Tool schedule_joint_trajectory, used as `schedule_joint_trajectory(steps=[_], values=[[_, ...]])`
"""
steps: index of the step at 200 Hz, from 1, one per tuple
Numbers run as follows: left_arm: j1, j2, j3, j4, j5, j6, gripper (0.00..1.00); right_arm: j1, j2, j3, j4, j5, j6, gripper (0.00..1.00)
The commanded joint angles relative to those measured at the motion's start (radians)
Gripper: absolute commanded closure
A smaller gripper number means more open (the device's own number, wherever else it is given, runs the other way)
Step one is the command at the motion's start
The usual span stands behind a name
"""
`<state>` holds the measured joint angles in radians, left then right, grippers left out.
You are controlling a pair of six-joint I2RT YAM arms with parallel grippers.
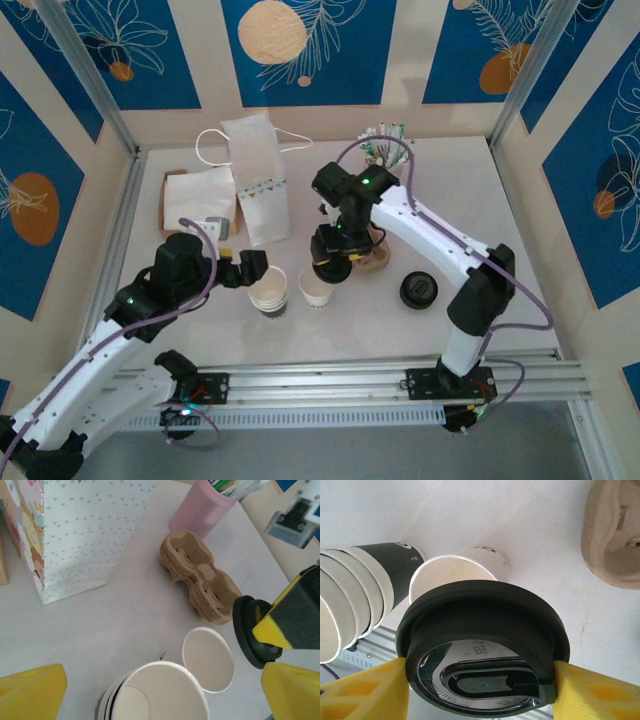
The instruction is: Pack the takeout coffee
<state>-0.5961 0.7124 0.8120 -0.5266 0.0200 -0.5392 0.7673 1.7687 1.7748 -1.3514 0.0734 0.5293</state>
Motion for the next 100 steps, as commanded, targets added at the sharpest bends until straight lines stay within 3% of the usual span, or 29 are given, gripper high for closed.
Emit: schedule_joint_trajectory(steps=[1,100], values=[[0.021,-0.031,-0.024,-0.012,0.014,0.022,0.0,0.035,0.058,0.074,-0.09,0.009,-0.021,0.34],[0.055,-0.062,-0.072,0.006,0.048,0.028,0.0,0.101,0.226,0.202,-0.152,0.045,-0.008,0.34]])
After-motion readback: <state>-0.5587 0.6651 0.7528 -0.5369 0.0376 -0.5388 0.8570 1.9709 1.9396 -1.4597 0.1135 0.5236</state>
